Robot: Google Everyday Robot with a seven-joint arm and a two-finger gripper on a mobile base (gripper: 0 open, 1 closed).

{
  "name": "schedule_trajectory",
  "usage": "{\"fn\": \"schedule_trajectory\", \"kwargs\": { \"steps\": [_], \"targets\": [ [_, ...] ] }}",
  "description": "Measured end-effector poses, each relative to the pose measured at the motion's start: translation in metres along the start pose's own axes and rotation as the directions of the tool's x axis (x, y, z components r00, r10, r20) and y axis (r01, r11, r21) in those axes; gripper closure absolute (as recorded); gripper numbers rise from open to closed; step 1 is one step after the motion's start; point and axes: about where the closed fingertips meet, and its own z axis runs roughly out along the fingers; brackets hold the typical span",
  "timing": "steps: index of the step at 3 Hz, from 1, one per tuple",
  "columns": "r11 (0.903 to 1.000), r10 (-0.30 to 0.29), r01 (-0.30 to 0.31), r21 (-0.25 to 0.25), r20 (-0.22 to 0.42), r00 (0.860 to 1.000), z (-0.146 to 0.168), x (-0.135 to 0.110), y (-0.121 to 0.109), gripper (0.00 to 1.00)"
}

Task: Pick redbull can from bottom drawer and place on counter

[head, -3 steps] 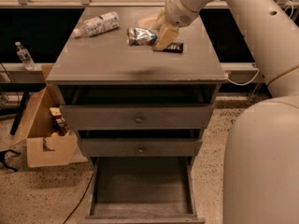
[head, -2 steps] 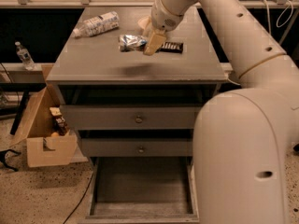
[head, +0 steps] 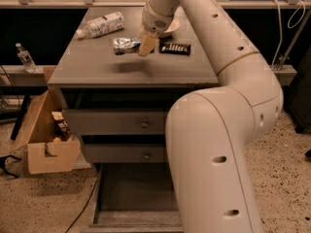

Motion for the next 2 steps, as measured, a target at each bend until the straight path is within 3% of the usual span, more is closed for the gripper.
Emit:
{"fn": "schedule_trajectory", "kwargs": {
  "steps": [1, 2],
  "targets": [
    [0.9999, 0.012, -0.012, -0.01, -0.013, 1.0, 0.0045, -0.0011, -0.0026, 0.01],
    [0.9992, 0.039, -0.039, -0.008, -0.017, 0.999, 0.0022, 0.006, -0.0032, 0.0]
  ]
}}
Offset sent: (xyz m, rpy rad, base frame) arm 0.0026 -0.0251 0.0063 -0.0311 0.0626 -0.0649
